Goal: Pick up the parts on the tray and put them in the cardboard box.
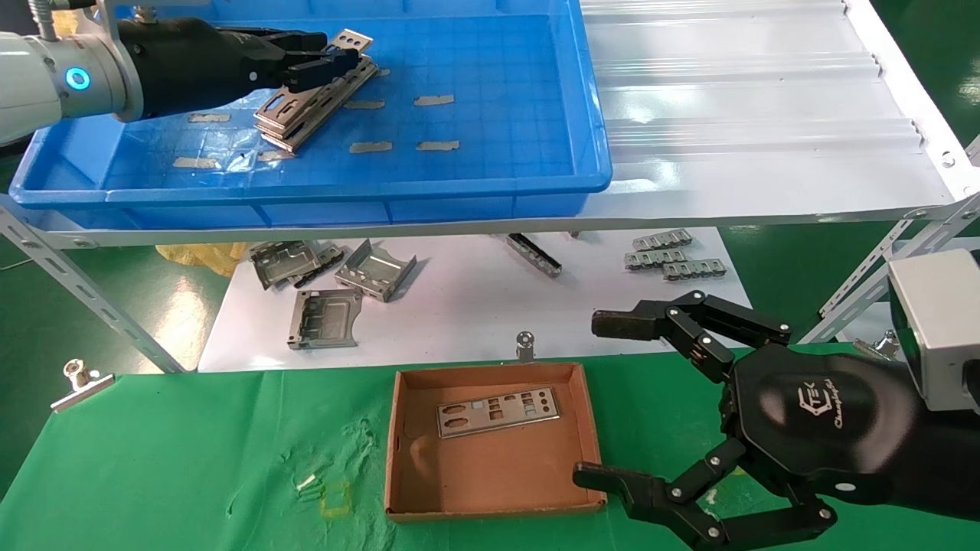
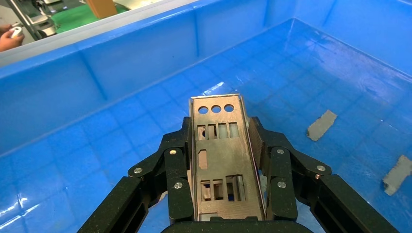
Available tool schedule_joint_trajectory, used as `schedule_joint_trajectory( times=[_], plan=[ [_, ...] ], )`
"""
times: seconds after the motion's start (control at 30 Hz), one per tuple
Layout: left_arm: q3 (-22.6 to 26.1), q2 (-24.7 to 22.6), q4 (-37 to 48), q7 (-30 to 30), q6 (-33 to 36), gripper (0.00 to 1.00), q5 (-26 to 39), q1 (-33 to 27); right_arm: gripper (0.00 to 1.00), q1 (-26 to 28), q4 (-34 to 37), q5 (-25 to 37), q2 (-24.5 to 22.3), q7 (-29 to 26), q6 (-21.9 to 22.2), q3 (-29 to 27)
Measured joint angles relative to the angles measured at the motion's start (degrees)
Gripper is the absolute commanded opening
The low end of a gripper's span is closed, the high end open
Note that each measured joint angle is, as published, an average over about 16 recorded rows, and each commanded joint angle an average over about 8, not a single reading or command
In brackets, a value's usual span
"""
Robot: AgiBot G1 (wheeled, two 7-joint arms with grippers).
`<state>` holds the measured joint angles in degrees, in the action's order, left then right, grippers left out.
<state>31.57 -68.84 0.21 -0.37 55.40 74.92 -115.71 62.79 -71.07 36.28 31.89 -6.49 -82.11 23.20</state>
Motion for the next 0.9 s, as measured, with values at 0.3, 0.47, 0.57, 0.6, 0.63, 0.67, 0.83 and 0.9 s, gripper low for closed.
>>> schedule_joint_trajectory(
  times=[0.3,0.47,0.57,0.6,0.63,0.67,0.83,0.9],
  plan=[
    [-0.6,1.6,-0.8,0.1,5.8,0.00,-0.8,-0.1,1.00,0.0,0.0,0.0,0.0,0.0,0.0,0.0],
    [-1.3,3.3,-1.8,0.9,13.0,0.00,-1.9,-0.1,1.00,0.0,0.0,0.0,0.0,0.0,0.0,0.0],
    [-1.7,4.5,-2.6,1.7,18.7,0.00,-2.7,0.0,1.00,0.0,0.0,0.0,0.0,0.0,0.0,0.0],
    [-1.8,4.8,-2.9,2.0,20.7,0.00,-2.9,0.0,1.00,0.0,0.0,0.0,0.0,0.0,0.0,0.0],
    [-2.0,5.2,-3.2,2.2,22.5,0.00,-3.2,0.1,1.00,0.0,0.0,0.0,0.0,0.0,0.0,0.0],
    [-2.1,5.5,-3.6,2.5,24.3,0.00,-3.4,0.2,1.00,0.0,0.0,0.0,0.0,0.0,0.0,0.0],
    [-2.1,6.8,-6.5,3.3,31.9,0.00,-4.8,1.2,1.00,0.0,0.0,0.0,0.0,0.0,0.0,0.0],
    [-1.8,7.2,-8.5,3.3,34.0,0.00,-5.6,2.1,1.00,0.0,0.0,0.0,0.0,0.0,0.0,0.0]
  ],
)
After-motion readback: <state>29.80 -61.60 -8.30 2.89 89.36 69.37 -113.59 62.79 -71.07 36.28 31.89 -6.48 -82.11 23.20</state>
